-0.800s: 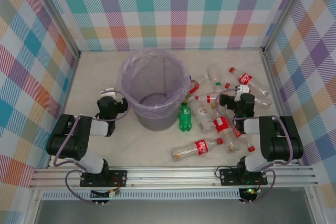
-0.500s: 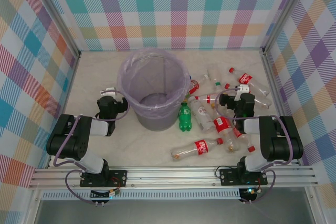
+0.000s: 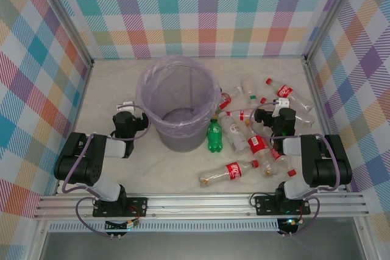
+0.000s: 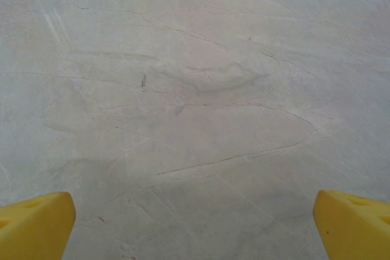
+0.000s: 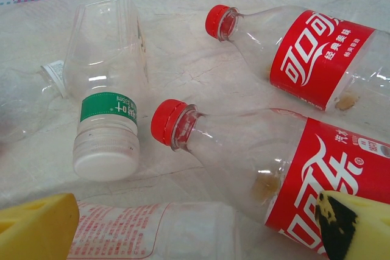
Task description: Put the plastic bottles in the bin
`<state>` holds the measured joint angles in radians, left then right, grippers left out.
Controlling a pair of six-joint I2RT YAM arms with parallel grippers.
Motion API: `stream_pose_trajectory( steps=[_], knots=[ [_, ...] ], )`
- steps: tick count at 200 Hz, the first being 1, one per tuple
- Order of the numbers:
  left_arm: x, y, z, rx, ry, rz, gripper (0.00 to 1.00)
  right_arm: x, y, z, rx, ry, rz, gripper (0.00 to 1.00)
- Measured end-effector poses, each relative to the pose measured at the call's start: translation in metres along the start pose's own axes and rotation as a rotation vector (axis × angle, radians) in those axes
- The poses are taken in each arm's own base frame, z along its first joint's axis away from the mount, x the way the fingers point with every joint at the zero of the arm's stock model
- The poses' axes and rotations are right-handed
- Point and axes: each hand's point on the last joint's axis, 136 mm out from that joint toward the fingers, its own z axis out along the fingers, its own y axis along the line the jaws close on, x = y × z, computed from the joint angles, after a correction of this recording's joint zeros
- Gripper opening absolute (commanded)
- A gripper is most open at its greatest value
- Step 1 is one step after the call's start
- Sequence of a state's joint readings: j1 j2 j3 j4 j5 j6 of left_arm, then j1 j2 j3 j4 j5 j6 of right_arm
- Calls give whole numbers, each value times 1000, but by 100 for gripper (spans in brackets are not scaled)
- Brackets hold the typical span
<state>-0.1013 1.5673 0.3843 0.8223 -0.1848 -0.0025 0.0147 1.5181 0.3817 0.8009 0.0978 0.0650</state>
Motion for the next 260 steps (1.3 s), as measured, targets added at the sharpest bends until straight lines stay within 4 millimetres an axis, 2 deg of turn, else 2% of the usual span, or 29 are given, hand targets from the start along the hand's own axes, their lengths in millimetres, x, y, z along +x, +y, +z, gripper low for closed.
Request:
stream_pose_trajectory(
  steps=[69,82,96,122,134,145,160,194,209,219,235,249,260],
  knots=[
    [0,0,0,0,1,1,100,-1,-1,1,13,46,0,99],
    [0,0,0,0,1,1,100,-21,0,-2,19,52,-3,99],
    [0,0,0,0,1,0,100,-57,3,-13,17,12,-6,99],
    [0,0,0,0,1,0,100,-126,6,-46,34,-3,19,99],
    [0,0,0,0,1,1,100,-142,6,-59,53,56,51,99],
    [0,0,0,0,1,1,100,-146,6,-70,66,126,76,99],
    [0,0,0,0,1,1,100,-129,6,-82,78,252,98,94],
    [0,1,0,-6,9,2,100,-38,0,-98,125,626,127,93],
    [-9,5,-4,-34,30,5,100,-9,-1,-101,140,754,128,92],
    [-31,8,-12,-57,6,-2,100,5,-1,-104,144,812,132,92],
    [-83,15,-32,-103,-71,-46,100,21,-1,-107,139,877,140,92],
    [-127,21,-54,-131,-136,-91,100,29,2,-109,128,910,149,92],
    [-152,25,-68,-150,-159,-122,100,34,2,-108,123,927,157,92]
  ],
)
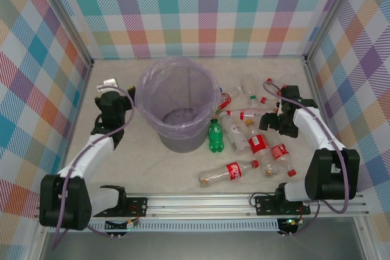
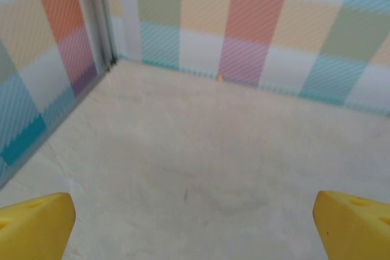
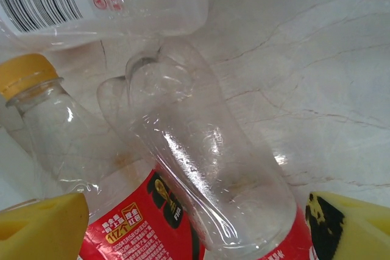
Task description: Put the plastic bottles in the bin
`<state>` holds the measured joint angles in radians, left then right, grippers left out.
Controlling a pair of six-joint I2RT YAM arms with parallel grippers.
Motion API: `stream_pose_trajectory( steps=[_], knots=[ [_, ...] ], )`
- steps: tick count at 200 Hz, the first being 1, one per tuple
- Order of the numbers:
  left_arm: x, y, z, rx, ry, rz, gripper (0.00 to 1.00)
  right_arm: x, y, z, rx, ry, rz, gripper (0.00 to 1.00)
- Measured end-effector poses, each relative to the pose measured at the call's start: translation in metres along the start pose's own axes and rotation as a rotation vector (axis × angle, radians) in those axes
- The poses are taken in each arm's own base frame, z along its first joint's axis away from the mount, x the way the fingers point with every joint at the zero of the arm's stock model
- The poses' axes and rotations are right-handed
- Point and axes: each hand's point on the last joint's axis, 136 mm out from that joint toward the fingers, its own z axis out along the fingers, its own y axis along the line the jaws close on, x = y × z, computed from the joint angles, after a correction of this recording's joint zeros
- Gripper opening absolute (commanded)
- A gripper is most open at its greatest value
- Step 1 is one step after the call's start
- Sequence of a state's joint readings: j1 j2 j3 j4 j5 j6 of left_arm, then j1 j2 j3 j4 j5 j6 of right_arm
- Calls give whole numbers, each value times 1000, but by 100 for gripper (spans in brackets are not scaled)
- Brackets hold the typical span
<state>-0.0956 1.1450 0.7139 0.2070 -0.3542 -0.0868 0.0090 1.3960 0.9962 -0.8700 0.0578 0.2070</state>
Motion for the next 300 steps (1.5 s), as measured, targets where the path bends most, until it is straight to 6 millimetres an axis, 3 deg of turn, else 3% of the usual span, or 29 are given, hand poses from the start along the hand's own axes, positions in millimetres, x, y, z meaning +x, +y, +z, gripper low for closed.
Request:
stream_pose_trajectory(
  steps=[17,57,79,114,127,153,188,218,248,274,300],
  knots=[
    [-17,8,-12,-47,27,-34,100,3,-1,10,-4,40,13,90],
    [11,32,-40,-148,218,-38,95,9,-5,33,-5,117,52,88],
    [-1,32,-64,-119,247,-78,92,8,-5,43,-6,137,59,87],
    [-72,3,-107,89,146,-204,91,8,-5,63,-7,170,68,87],
    [-88,-12,-120,191,118,-240,90,8,-5,69,-7,175,70,85],
    [-89,-39,-133,341,148,-270,90,5,-3,72,-13,170,82,77],
    [-72,-63,-125,413,235,-257,89,4,-1,70,-23,164,89,66],
    [-46,-82,-116,452,325,-233,89,1,1,50,-40,117,84,62],
    [-36,-91,-114,473,360,-231,88,-3,4,17,-63,45,78,59],
    [-27,-101,-113,491,390,-219,88,-12,11,-17,-98,-35,70,57],
    [-17,-107,-109,493,420,-207,88,-28,24,-67,-172,-164,53,53]
  ],
)
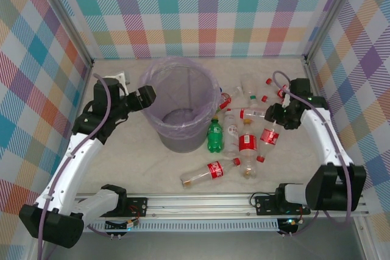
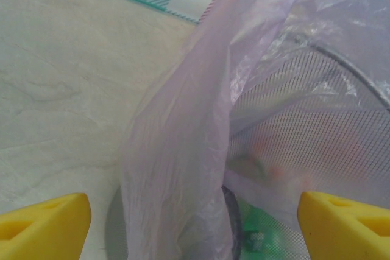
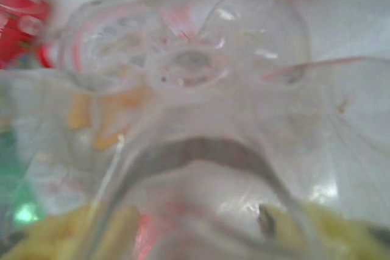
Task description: Put the plastic bottles in the bin
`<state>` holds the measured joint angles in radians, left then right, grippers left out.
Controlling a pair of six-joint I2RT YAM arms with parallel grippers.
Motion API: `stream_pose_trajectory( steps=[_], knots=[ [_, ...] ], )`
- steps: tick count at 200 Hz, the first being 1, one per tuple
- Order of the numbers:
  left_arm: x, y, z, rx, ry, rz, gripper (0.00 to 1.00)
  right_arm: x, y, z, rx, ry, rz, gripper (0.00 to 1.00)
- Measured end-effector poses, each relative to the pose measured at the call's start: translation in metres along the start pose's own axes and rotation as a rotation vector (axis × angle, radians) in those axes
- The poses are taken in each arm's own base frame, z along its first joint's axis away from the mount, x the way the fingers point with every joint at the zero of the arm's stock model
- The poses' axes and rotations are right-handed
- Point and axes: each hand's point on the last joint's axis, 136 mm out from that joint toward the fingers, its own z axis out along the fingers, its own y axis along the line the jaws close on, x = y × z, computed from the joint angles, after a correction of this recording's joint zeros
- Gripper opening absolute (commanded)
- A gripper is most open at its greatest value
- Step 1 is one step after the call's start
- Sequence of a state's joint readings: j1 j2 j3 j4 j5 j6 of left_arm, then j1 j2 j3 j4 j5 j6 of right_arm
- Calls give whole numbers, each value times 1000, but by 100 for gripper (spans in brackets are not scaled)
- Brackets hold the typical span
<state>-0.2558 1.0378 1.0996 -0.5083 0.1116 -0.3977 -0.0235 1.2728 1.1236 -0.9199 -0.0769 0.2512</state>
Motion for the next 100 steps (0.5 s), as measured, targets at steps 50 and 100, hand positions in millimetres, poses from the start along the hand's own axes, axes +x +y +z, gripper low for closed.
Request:
stream_pose_trajectory(
  steps=[50,100],
  knots=[
    [2,-2,8,12,2,-2,87,-53,57,-116,-221,-337,-42,53],
    [4,-3,12,17,13,-16,78,-85,138,-231,-578,-607,-121,51]
  ],
)
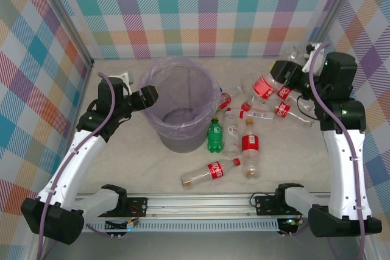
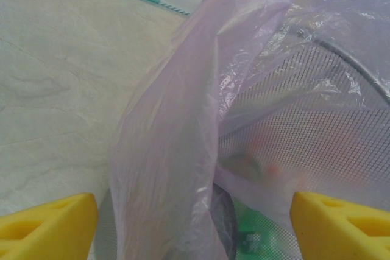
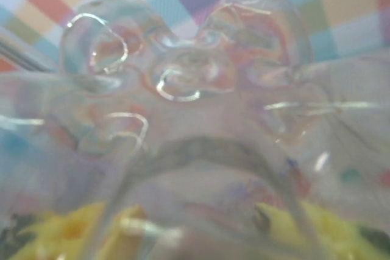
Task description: Put the plastic bottles in the bin
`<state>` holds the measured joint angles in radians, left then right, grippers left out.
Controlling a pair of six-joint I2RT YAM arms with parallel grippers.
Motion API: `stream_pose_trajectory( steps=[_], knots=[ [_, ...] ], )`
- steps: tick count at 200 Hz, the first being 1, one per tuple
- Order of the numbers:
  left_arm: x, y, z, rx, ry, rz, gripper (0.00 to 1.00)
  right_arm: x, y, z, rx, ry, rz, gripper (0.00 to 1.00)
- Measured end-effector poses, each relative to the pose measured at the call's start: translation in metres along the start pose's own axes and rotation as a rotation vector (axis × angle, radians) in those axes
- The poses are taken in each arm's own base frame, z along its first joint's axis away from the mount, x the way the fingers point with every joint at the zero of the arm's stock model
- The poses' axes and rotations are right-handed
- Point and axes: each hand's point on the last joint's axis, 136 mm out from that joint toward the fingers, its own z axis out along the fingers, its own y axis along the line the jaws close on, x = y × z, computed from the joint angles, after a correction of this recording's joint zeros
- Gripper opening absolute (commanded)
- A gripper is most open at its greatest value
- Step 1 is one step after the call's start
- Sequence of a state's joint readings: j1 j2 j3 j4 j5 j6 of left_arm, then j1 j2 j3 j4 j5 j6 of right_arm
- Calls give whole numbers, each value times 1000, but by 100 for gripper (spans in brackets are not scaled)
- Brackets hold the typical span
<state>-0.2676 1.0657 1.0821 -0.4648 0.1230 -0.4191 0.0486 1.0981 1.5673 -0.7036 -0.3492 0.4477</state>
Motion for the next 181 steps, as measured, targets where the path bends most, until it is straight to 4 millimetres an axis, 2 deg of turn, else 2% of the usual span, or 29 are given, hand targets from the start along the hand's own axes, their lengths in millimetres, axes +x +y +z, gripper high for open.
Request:
stream_pose_trajectory(
  steps=[25,46,65,90,111,134,155,181],
  knots=[
    [1,0,1,0,4,-11,73,-19,62,10,-186,-16,-54,51],
    [5,0,3,0,15,-13,69,-16,108,34,-317,35,-95,51],
    [7,0,7,-3,27,-18,67,4,143,67,-397,118,-130,51],
    [9,2,10,-12,34,-30,64,51,177,118,-441,260,-188,51],
    [9,3,12,-19,35,-37,62,101,186,158,-422,381,-240,50],
    [9,4,12,-22,34,-42,60,159,176,191,-353,513,-289,47],
    [9,5,12,-27,32,-47,59,199,165,210,-291,596,-333,48],
    [8,7,13,-40,27,-51,58,231,153,220,-244,655,-373,57]
  ],
)
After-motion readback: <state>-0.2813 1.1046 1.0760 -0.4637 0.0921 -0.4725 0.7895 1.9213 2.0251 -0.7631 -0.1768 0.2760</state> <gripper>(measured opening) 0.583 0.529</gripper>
